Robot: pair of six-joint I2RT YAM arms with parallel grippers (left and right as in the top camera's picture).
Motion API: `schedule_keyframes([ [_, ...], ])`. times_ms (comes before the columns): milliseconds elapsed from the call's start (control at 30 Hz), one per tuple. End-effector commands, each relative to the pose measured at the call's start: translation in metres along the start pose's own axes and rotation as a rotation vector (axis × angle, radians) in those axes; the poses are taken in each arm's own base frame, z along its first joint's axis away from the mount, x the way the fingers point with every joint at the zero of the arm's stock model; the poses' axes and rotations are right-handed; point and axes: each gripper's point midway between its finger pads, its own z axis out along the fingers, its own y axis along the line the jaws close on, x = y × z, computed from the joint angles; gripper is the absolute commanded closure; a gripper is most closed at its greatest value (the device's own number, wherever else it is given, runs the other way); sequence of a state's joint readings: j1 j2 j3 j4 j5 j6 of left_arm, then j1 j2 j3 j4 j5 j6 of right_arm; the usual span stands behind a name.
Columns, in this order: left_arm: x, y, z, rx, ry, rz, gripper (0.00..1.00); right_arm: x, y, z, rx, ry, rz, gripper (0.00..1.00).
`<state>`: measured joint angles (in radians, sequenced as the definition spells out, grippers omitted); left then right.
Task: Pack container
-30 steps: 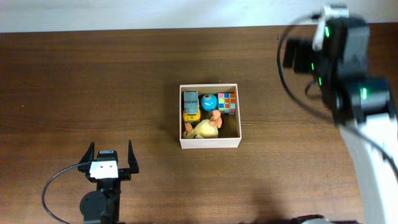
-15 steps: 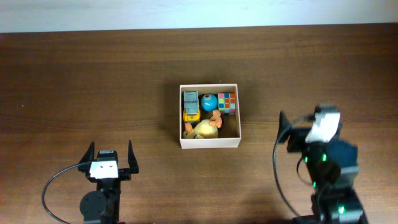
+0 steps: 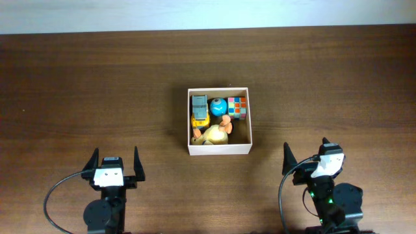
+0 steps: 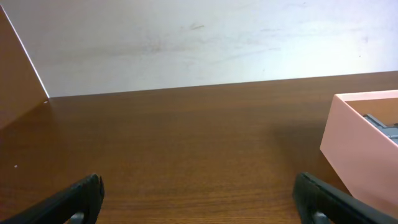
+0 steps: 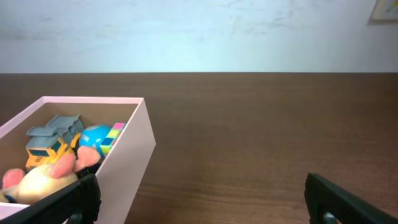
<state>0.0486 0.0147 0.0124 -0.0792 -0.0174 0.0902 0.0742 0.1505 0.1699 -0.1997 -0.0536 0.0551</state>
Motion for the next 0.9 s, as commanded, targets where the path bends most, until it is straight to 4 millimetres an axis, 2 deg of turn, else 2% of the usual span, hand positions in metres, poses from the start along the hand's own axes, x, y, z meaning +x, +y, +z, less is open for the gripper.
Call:
schedule_keyframes([
  [0, 0.001, 0.000, 0.000, 0.000, -0.002, 0.019, 0.01, 0.011, 0.001, 0.000, -0.014, -0.010, 0.001, 0.01],
  [167, 0.001, 0.000, 0.000, 0.000, -0.002, 0.019, 0.01, 0.026, 0.000, 0.002, -0.014, -0.015, 0.001, 0.01],
  [333, 0.001, 0.000, 0.000, 0.000, -0.002, 0.019, 0.01, 0.024, 0.000, 0.001, -0.010, -0.027, -0.082, 0.01],
  [867, 0.001, 0.000, 0.000, 0.000, -0.002, 0.019, 0.01, 0.021, -0.002, 0.000, 0.003, -0.039, -0.086, 0.01],
])
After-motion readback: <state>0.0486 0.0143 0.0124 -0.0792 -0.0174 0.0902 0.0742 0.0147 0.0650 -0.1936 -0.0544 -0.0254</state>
